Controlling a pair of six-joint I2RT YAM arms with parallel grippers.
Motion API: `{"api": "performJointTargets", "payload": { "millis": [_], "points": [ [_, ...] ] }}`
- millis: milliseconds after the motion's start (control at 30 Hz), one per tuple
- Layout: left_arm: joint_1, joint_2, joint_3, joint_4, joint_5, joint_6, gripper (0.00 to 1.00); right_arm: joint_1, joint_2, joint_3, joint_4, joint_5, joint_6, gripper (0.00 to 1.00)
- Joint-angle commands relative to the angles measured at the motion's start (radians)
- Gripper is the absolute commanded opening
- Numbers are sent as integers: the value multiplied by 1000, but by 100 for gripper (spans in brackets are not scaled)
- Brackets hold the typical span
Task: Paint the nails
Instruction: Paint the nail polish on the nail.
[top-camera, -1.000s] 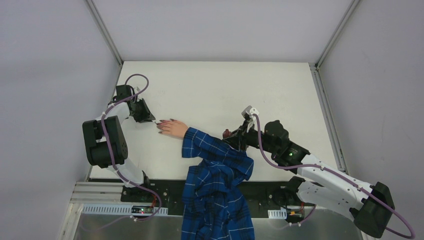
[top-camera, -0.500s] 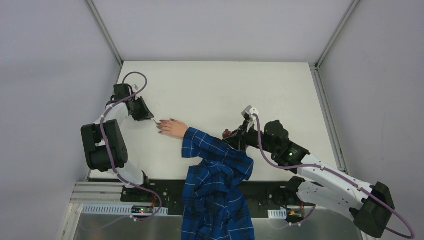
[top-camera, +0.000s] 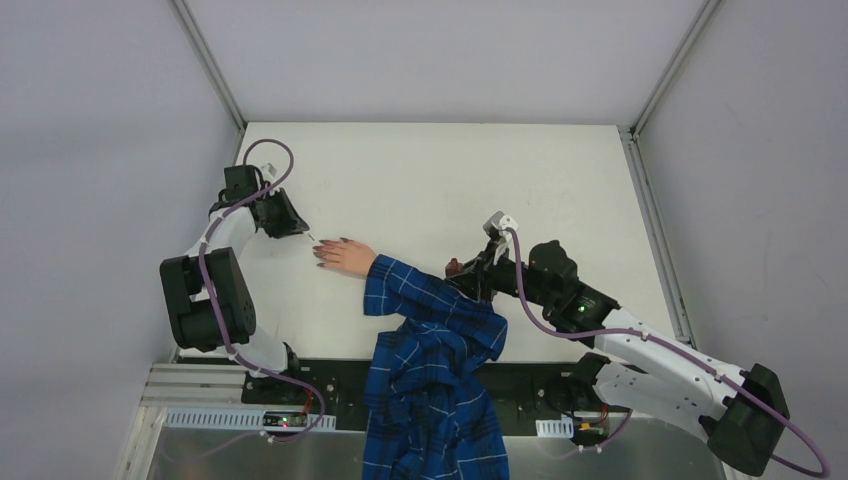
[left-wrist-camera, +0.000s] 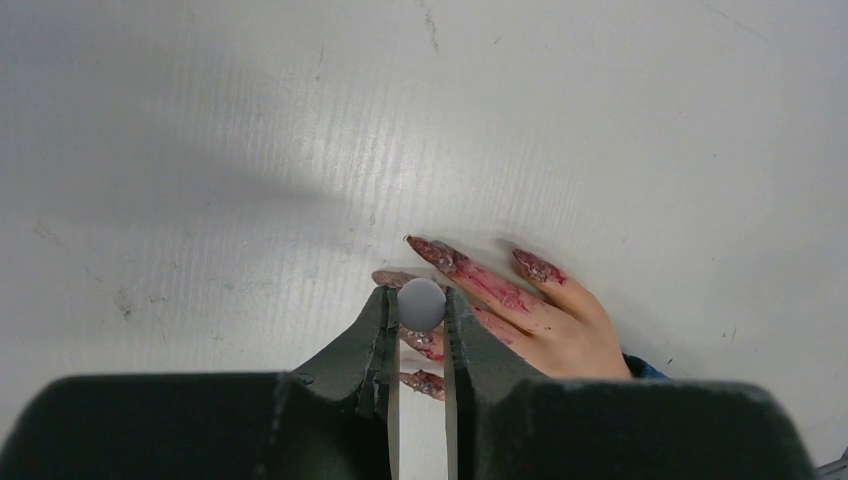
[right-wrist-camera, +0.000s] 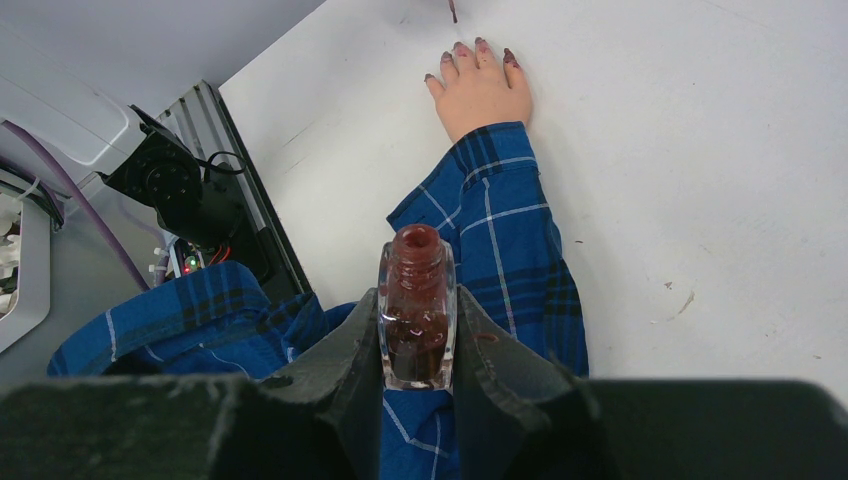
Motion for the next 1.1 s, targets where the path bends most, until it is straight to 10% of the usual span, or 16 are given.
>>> {"api": "performJointTargets", "payload": {
  "millis": [0, 1067],
  "points": [
    [-14, 15, 15, 2, 41, 17, 0, -4, -13, -3, 56, -5, -6, 0],
    [-15, 81, 32, -19, -17, 15, 0, -3, -17, -5, 56, -5, -6, 0]
  ]
}}
